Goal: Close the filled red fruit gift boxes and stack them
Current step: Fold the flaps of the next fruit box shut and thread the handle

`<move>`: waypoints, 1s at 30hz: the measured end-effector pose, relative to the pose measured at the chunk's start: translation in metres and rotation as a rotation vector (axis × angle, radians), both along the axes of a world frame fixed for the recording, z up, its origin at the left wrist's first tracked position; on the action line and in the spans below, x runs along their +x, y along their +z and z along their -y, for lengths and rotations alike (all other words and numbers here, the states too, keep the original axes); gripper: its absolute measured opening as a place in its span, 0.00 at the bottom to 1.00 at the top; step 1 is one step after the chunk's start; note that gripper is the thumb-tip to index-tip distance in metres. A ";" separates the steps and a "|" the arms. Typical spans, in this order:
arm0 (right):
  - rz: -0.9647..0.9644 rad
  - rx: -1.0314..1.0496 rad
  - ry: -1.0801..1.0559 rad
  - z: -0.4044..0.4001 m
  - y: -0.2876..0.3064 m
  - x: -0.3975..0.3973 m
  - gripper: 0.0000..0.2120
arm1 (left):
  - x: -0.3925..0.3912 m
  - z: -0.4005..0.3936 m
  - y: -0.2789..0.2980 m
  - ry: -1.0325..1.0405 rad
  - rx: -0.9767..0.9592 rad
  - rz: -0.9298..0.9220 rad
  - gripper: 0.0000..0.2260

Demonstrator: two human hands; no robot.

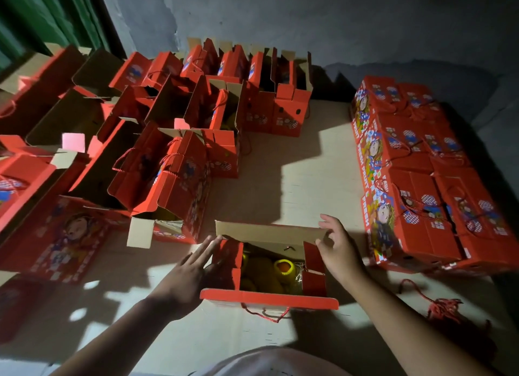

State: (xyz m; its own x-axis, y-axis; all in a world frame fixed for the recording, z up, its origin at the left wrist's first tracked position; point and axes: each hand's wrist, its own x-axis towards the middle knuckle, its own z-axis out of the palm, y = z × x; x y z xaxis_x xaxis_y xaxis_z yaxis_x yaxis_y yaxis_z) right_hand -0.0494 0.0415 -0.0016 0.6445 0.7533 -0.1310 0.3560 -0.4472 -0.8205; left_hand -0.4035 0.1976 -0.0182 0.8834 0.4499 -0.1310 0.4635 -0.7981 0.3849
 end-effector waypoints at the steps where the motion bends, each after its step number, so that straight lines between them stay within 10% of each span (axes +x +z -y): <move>1: 0.046 -0.018 0.056 0.007 -0.004 0.000 0.33 | 0.000 0.000 0.001 -0.003 -0.003 -0.001 0.31; 7: 0.142 -0.136 0.134 0.037 -0.020 0.001 0.50 | 0.003 0.005 0.003 0.009 -0.019 0.080 0.28; 15: 0.328 -0.036 0.086 0.054 -0.030 -0.011 0.19 | -0.007 0.022 0.011 0.070 -0.089 0.173 0.24; 20: 0.305 -0.002 0.131 0.072 -0.033 -0.013 0.18 | -0.015 0.023 0.008 0.072 -0.185 0.050 0.41; 30: 0.147 -0.188 0.188 0.067 -0.034 -0.021 0.18 | -0.008 0.011 0.029 -0.084 -0.283 0.027 0.29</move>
